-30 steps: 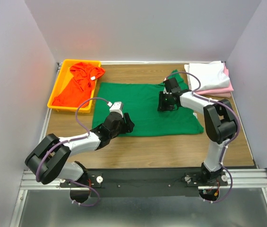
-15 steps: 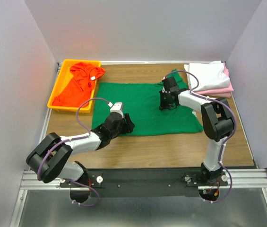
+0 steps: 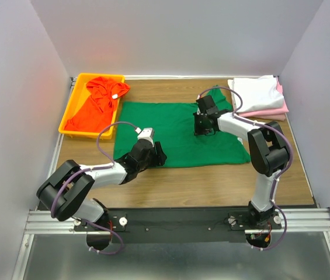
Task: Fold and stack the t-shirts
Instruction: Fold the tshirt
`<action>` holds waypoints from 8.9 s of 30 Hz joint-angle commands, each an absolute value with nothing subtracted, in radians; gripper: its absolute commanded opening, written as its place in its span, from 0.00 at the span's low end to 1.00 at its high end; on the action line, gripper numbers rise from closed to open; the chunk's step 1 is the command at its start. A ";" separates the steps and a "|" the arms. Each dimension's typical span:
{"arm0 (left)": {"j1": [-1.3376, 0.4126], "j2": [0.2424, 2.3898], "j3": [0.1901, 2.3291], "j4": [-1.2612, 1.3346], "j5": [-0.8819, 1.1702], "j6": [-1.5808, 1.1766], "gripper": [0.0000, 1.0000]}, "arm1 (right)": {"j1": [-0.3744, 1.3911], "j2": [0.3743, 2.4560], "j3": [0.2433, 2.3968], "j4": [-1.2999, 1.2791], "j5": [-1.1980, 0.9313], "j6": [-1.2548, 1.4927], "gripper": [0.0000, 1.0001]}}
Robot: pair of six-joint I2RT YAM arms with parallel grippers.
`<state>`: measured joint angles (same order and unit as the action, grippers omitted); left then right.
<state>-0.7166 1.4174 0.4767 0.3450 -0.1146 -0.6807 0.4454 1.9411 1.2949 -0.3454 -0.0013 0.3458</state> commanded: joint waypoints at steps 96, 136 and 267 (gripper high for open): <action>-0.724 1.485 0.439 0.393 -0.063 -0.655 0.64 | 0.215 1.910 1.304 -0.333 0.133 0.261 0.05; -0.724 1.543 0.459 0.394 -0.046 -0.646 0.64 | 0.215 1.941 1.370 -0.330 0.123 0.261 0.13; -1.124 1.209 0.179 0.166 -0.336 -1.238 0.75 | 0.627 1.215 0.442 -0.273 -0.006 0.782 0.83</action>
<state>-1.0962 1.1988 0.2131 0.4187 -0.3321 -1.1774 0.6128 1.2423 0.4942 -0.1123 -0.0364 0.7422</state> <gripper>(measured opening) 0.753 0.826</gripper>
